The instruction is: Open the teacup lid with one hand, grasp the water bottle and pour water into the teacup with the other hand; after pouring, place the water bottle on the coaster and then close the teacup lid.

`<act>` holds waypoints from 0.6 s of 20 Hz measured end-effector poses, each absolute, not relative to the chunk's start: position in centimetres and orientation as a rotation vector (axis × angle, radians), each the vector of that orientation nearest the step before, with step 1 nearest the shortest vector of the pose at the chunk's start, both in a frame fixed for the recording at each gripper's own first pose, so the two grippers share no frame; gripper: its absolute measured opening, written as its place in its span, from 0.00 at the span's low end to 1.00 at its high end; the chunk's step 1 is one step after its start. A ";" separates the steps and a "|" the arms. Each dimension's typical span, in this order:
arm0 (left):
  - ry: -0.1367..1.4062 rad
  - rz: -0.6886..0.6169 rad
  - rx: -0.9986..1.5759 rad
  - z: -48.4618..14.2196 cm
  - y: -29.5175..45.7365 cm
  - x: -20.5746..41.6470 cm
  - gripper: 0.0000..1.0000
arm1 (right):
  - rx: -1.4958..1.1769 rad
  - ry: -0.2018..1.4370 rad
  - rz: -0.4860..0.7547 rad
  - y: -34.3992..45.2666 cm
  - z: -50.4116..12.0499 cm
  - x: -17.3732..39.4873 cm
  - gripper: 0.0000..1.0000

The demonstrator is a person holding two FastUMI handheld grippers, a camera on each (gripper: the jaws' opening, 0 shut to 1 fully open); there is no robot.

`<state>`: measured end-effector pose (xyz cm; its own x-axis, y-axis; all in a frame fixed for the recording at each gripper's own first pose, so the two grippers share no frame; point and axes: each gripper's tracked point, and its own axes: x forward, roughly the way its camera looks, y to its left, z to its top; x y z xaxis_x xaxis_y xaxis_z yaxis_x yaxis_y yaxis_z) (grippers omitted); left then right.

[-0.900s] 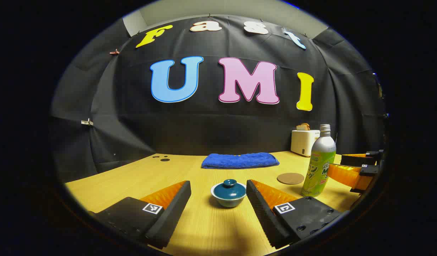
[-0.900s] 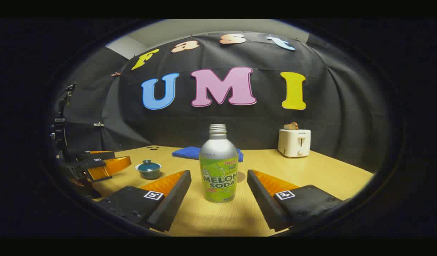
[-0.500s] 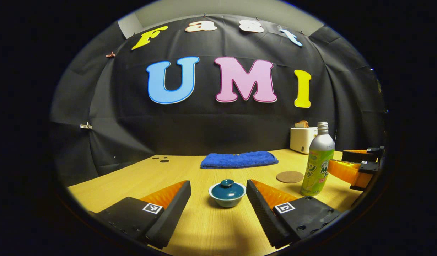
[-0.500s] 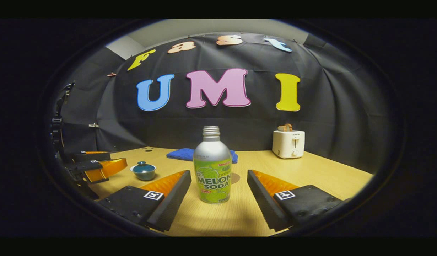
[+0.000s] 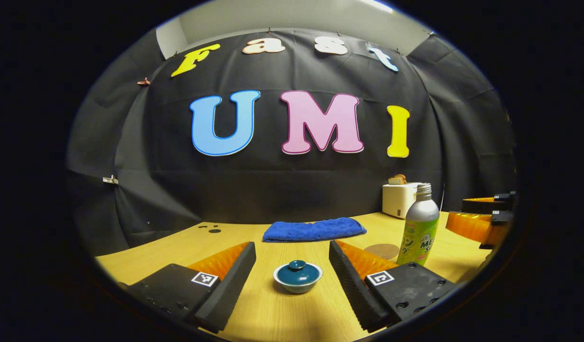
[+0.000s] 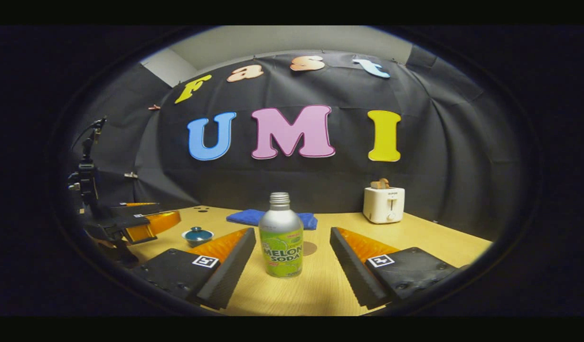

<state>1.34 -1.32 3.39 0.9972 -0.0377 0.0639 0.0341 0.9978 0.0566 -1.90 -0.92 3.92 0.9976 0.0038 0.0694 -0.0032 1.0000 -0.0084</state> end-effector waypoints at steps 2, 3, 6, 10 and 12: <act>-0.038 -0.038 0.063 3.2 -1.1 2.6 0.98 | -0.018 -0.055 0.016 -0.4 4.1 -1.7 0.98; -0.018 -0.050 0.072 3.0 -1.3 3.3 0.97 | -0.020 -0.056 0.021 -0.2 4.2 -1.6 0.98; 0.041 -0.075 0.111 1.9 -1.8 5.4 0.93 | -0.013 -0.046 0.016 -0.3 3.8 -1.2 0.96; 0.111 -0.103 0.101 -0.2 -2.4 7.6 0.76 | 0.021 -0.046 0.030 -0.4 3.7 -0.7 0.98; 0.140 -0.108 0.108 -0.9 -2.5 8.5 0.75 | 0.016 -0.043 0.029 -0.7 3.6 -0.3 0.98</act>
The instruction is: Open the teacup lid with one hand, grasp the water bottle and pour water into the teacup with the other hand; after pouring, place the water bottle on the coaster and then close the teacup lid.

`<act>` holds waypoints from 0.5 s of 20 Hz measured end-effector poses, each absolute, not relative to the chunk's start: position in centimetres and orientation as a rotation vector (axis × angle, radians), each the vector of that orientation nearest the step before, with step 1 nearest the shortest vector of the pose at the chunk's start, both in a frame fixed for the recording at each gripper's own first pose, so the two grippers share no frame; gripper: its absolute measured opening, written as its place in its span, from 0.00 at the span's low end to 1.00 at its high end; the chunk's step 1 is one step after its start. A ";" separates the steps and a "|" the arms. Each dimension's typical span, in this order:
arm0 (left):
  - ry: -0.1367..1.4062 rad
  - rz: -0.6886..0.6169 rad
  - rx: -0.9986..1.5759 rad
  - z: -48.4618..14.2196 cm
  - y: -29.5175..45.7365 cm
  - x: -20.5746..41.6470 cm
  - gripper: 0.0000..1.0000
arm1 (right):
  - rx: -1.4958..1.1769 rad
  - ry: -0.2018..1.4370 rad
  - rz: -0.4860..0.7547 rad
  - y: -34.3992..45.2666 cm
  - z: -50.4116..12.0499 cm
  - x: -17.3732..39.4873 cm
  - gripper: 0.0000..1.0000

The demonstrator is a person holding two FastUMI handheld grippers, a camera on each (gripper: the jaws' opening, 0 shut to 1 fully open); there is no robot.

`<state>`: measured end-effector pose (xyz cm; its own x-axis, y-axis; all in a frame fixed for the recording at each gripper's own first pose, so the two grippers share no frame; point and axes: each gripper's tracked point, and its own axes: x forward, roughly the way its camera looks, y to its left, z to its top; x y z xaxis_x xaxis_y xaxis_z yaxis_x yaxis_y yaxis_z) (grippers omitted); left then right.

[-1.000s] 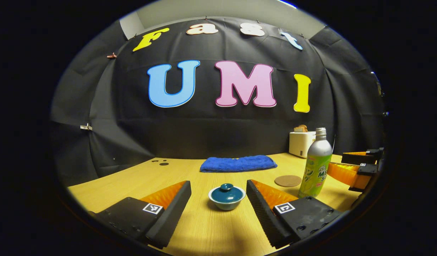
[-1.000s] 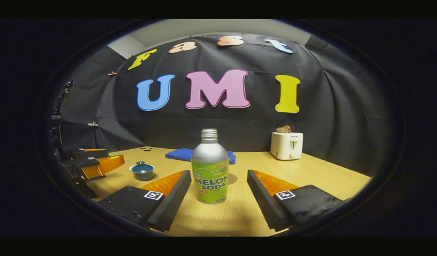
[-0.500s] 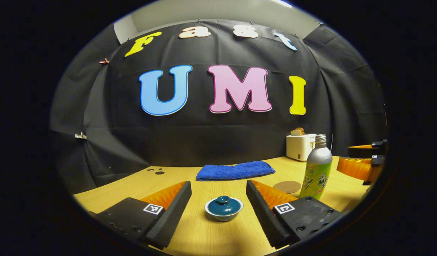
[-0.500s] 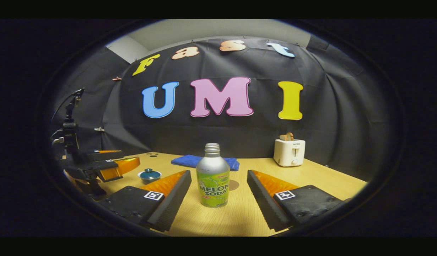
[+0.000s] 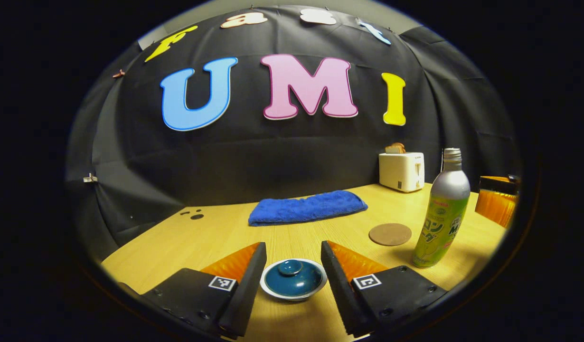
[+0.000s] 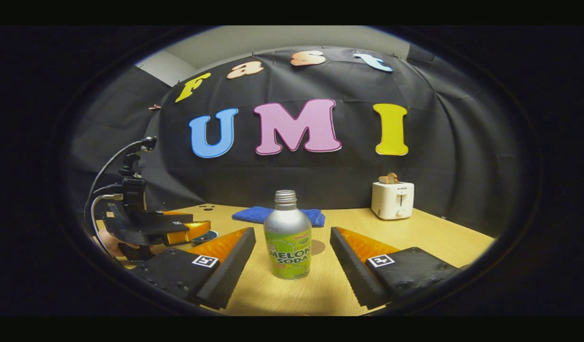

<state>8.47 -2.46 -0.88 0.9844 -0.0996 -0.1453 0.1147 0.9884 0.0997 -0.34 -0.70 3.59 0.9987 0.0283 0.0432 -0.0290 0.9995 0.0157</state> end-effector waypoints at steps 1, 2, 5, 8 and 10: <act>0.150 -0.109 0.108 -1.2 -2.5 8.8 0.71 | 0.016 -0.042 0.030 -0.8 3.5 -0.2 0.98; 0.162 -0.117 0.101 -1.4 -2.8 9.1 0.70 | 0.017 -0.038 0.032 -0.8 3.4 0.1 0.96; 0.208 -0.128 0.115 -2.6 -3.1 9.6 0.60 | 0.015 -0.026 0.052 -0.4 3.1 0.6 0.98; 0.215 -0.115 0.123 -2.6 -2.7 9.8 0.44 | 0.033 -0.029 0.082 0.1 3.1 1.0 0.98; 0.225 -0.100 0.113 -3.1 -2.3 10.0 0.36 | 0.032 -0.020 0.094 0.3 2.9 1.1 0.98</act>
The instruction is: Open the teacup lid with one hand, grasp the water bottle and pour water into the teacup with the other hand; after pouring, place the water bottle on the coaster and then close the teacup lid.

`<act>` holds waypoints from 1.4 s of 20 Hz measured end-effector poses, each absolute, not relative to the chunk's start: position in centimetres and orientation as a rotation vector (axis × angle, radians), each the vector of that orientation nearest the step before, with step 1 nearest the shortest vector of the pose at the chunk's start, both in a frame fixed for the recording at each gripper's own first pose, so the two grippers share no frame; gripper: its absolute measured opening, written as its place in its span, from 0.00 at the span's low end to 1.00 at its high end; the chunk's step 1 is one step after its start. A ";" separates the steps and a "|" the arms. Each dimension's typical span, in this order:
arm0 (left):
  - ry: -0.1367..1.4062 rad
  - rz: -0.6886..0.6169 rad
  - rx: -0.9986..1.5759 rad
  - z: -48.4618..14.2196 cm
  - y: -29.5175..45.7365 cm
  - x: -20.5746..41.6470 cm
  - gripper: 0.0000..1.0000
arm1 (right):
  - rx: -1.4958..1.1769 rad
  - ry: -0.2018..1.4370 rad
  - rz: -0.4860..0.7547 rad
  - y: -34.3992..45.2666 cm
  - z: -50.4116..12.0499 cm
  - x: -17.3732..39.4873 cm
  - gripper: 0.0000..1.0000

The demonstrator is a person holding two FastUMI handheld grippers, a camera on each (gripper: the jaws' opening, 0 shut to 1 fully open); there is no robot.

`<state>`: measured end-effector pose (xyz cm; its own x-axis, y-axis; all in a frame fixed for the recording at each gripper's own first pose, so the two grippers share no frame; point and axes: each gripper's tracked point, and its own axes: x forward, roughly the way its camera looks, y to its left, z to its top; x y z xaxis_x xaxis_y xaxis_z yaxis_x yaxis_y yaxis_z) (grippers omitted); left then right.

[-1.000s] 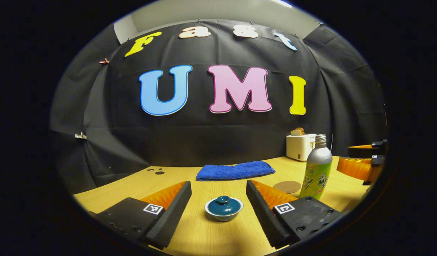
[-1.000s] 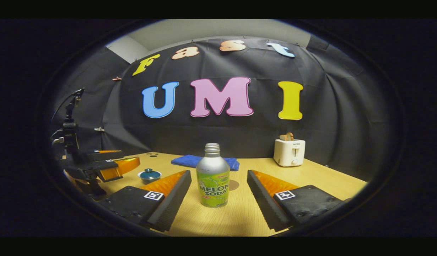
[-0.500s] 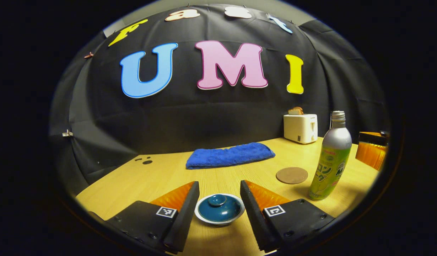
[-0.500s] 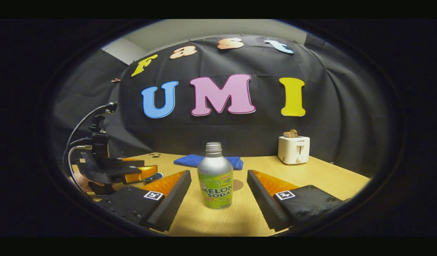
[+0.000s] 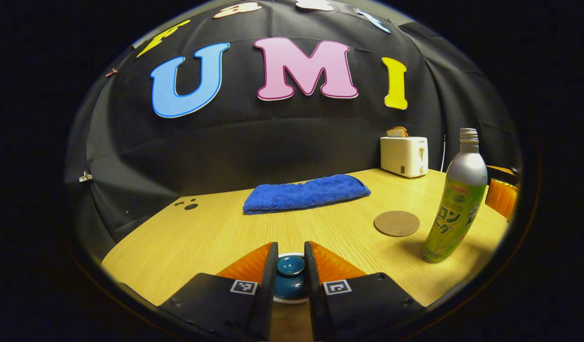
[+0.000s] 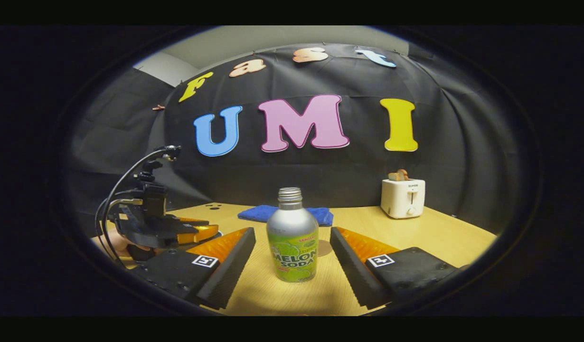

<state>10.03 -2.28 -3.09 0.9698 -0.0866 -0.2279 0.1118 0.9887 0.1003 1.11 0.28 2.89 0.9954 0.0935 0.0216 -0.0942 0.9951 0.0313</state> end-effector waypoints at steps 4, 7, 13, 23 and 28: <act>0.203 -0.080 0.093 -2.6 -1.9 9.8 0.32 | 0.030 -0.014 0.091 0.2 2.7 1.3 0.98; 0.176 -0.084 0.075 -2.2 -2.0 9.7 0.29 | 0.023 -0.020 0.078 0.0 2.9 1.3 0.98; 0.072 -0.050 0.056 0.9 -0.6 8.1 0.29 | 0.018 -0.022 0.073 0.5 3.2 1.2 0.98; -0.020 -0.004 0.063 3.9 2.7 3.6 0.29 | -0.008 0.016 0.055 1.2 2.2 3.9 0.98; -0.024 0.006 0.049 3.6 4.0 2.7 0.29 | -0.039 0.064 0.017 0.6 0.6 5.9 0.96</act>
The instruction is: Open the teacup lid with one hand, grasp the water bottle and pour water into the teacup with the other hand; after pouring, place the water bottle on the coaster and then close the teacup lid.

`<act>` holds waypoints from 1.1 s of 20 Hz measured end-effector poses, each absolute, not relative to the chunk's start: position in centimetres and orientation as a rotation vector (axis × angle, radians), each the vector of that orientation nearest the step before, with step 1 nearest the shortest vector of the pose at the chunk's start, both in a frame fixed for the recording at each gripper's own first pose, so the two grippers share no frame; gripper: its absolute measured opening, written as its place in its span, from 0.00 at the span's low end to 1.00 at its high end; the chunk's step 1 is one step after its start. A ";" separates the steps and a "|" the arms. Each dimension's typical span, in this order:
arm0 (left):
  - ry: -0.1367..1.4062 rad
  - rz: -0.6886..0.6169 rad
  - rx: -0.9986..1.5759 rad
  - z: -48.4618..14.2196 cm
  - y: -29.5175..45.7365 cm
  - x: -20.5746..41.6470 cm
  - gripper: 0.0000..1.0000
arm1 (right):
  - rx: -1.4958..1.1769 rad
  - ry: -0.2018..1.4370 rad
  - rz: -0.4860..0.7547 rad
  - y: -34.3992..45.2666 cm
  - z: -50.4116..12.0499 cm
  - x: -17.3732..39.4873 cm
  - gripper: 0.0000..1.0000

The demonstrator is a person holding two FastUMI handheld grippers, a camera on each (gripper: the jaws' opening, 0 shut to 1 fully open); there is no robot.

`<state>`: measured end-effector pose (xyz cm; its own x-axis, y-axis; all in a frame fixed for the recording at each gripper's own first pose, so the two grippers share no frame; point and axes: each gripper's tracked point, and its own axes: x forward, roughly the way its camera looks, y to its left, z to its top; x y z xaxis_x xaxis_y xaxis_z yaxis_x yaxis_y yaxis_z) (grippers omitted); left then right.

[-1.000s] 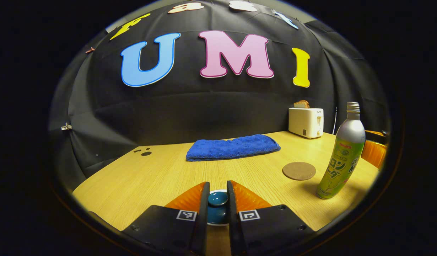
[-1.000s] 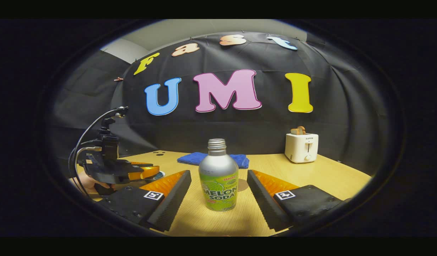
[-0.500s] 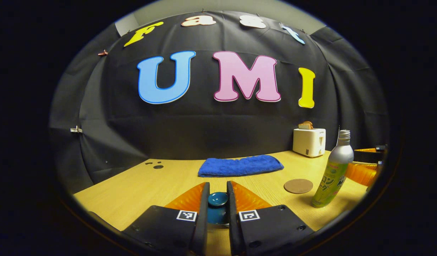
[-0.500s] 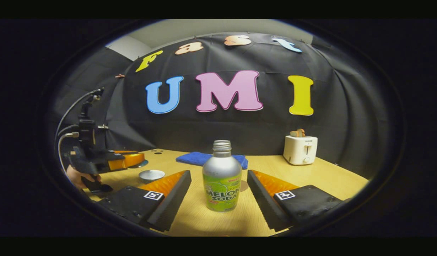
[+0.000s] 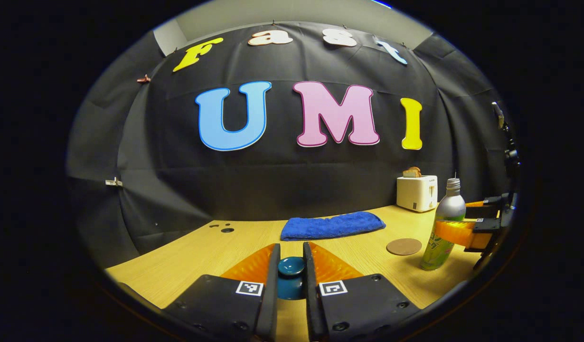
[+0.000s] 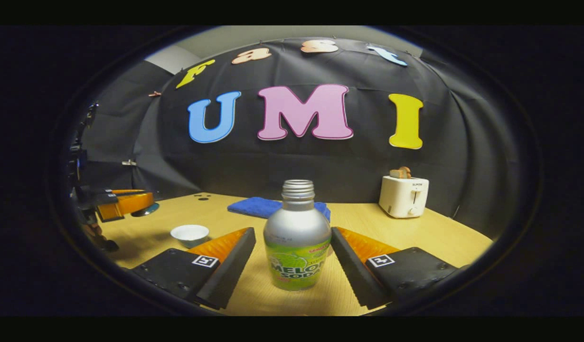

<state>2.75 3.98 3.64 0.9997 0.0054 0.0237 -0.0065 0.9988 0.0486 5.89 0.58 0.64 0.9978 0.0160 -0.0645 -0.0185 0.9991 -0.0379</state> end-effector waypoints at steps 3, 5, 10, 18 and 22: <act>-0.010 0.002 0.029 2.8 4.6 2.6 0.29 | -0.024 0.094 -0.004 0.2 -0.3 6.9 0.98; -0.003 0.003 0.018 2.4 4.9 2.6 0.29 | -0.014 0.108 -0.016 -0.1 -0.6 7.6 0.98; -0.001 -0.003 0.004 2.1 5.6 2.4 0.29 | -0.007 0.130 -0.027 0.2 -0.9 8.3 0.84; 0.006 -0.003 -0.014 1.2 7.1 1.9 0.29 | -0.216 0.166 0.026 1.9 -0.2 8.9 0.79; 0.017 0.016 -0.026 0.4 8.6 1.6 0.29 | -0.455 0.166 0.054 2.8 1.8 10.3 0.77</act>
<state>1.57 8.59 0.42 0.9997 0.0158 -0.0172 -0.0163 0.9995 -0.0263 10.27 2.77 1.76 0.9850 0.0148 -0.1717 -0.0890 0.8970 -0.4330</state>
